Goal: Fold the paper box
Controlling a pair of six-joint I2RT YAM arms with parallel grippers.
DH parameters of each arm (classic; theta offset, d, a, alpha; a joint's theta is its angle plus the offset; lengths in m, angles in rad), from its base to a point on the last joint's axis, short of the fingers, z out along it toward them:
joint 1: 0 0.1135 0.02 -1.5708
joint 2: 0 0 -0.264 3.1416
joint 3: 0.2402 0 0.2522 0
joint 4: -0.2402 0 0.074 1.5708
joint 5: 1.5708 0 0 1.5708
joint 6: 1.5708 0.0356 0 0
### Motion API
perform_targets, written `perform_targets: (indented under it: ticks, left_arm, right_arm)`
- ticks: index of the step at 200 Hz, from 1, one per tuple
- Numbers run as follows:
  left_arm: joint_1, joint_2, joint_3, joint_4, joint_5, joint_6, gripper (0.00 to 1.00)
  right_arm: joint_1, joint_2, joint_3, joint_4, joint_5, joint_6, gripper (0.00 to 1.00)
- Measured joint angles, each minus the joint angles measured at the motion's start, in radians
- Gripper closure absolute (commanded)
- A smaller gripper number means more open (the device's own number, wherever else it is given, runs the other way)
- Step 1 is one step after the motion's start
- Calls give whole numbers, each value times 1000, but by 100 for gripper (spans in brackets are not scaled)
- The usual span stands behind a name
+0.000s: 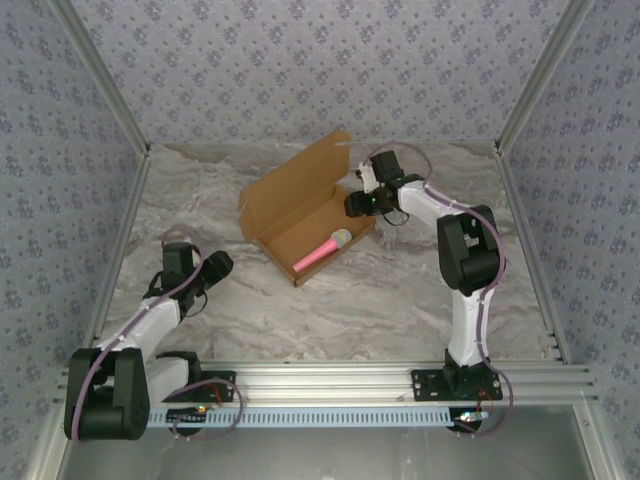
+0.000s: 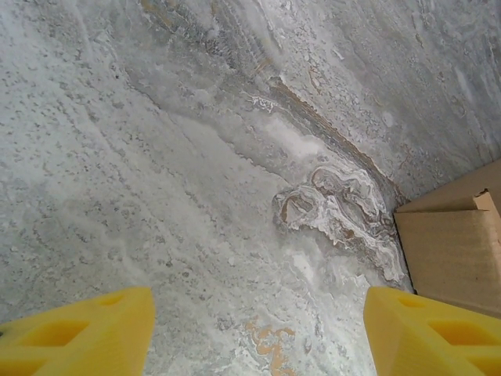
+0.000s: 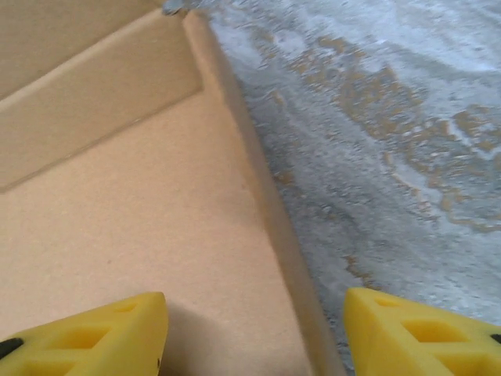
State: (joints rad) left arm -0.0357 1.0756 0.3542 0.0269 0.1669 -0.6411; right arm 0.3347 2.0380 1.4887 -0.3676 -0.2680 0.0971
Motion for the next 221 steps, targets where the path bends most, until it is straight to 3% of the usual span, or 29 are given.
perform_targets:
  ticks: [62, 86, 125, 170, 221]
  left_arm:
    - [1, 30, 32, 0, -10, 1, 29]
    - [1, -27, 42, -1, -10, 22, 29]
    - [1, -190, 42, 8, -9, 117, 29]
    - [-18, -336, 42, 61, 37, 261, 23]
    - [-29, -259, 68, 106, 103, 396, 20]
  right_arm:
    - [57, -161, -278, 79, -77, 61, 37]
    - [73, -237, -307, 95, -57, 50, 35]
    - [17, -342, -313, 190, -22, -66, 33]
    - [-38, -305, -253, 298, -77, -228, 27]
    - [-64, -201, -140, 333, -166, -391, 27]
